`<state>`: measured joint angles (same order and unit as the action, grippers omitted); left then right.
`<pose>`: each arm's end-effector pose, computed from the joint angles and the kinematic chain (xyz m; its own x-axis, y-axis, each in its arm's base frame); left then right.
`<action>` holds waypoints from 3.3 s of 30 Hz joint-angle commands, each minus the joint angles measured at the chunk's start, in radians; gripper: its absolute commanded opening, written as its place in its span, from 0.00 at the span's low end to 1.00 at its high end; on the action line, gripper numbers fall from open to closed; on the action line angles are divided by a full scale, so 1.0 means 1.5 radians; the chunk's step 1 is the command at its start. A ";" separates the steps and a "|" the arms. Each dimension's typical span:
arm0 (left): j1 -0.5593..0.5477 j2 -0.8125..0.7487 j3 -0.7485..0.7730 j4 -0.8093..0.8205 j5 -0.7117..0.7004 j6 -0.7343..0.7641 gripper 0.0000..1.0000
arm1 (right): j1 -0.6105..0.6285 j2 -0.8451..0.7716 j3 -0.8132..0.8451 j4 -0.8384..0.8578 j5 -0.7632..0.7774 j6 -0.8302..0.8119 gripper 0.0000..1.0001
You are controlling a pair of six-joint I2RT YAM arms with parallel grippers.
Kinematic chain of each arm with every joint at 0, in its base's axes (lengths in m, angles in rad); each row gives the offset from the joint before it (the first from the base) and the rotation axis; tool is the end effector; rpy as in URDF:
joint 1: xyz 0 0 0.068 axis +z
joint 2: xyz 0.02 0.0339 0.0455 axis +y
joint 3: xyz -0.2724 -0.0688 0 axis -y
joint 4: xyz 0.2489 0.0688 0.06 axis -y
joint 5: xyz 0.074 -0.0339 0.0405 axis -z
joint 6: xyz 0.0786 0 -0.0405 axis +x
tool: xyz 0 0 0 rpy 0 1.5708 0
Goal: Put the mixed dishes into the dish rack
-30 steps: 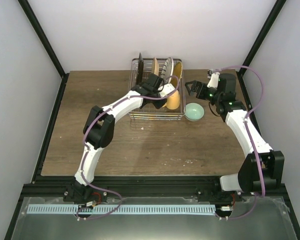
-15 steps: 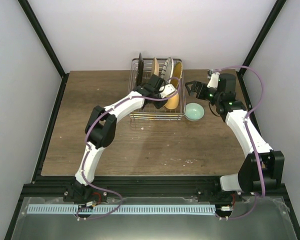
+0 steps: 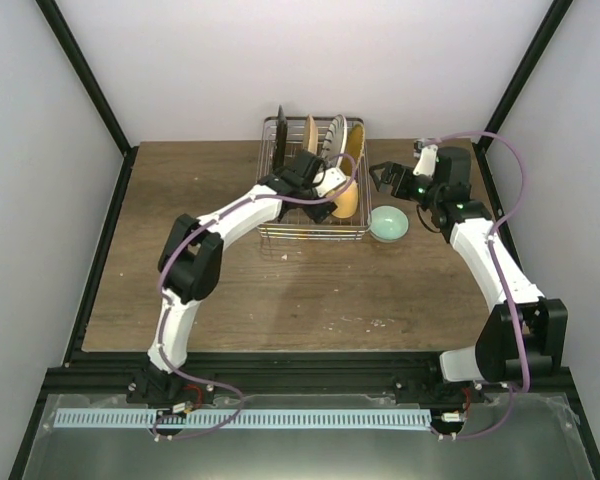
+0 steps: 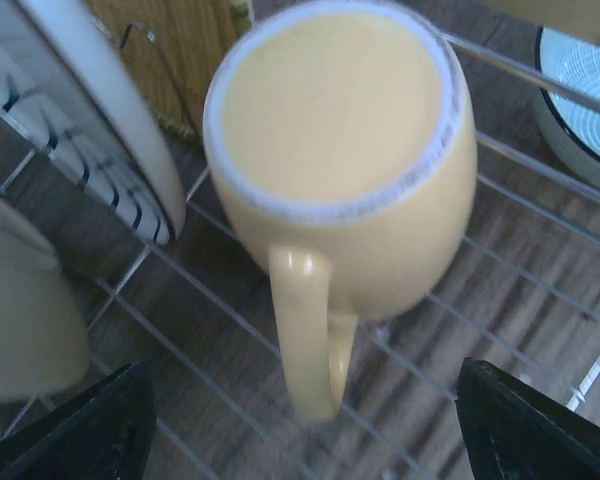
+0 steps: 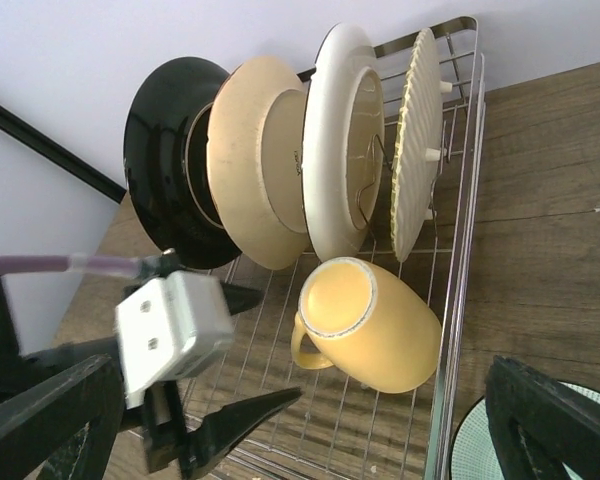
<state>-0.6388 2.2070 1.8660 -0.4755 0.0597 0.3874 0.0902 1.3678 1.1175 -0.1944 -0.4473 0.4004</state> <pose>0.4314 -0.3263 0.1948 -0.3045 0.6959 -0.6505 0.8025 0.5553 0.2184 0.3474 0.0656 0.3145 -0.5778 0.3006 -0.7588 -0.2659 0.8096 0.5232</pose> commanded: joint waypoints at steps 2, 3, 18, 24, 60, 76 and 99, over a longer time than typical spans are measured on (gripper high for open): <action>-0.004 -0.124 -0.124 0.061 -0.036 -0.022 0.87 | -0.004 0.019 0.062 -0.043 0.004 -0.026 1.00; -0.003 -0.147 -0.149 0.080 -0.043 -0.028 0.89 | -0.004 0.022 0.071 -0.073 0.015 -0.032 1.00; 0.009 -0.383 -0.269 0.093 -0.070 -0.091 0.93 | -0.004 0.083 0.067 -0.330 0.245 -0.023 0.93; 0.010 -0.431 -0.316 0.073 -0.064 -0.113 0.93 | -0.004 0.113 0.061 -0.366 0.301 -0.030 0.85; 0.033 -0.428 -0.336 0.090 -0.038 -0.135 0.93 | -0.005 0.271 -0.006 -0.154 0.305 -0.030 0.01; 0.088 -0.455 -0.360 0.109 0.117 -0.198 0.93 | -0.156 0.092 0.033 -0.265 0.250 -0.063 0.01; 0.123 -0.417 -0.440 0.356 0.475 -0.391 0.93 | -0.125 0.048 -0.107 0.215 -0.639 0.202 0.01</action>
<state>-0.4580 1.5440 1.2095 -0.0460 0.6598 -0.1467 -0.1452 1.4307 0.9611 -0.0811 -1.1942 0.5785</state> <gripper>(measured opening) 0.925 0.069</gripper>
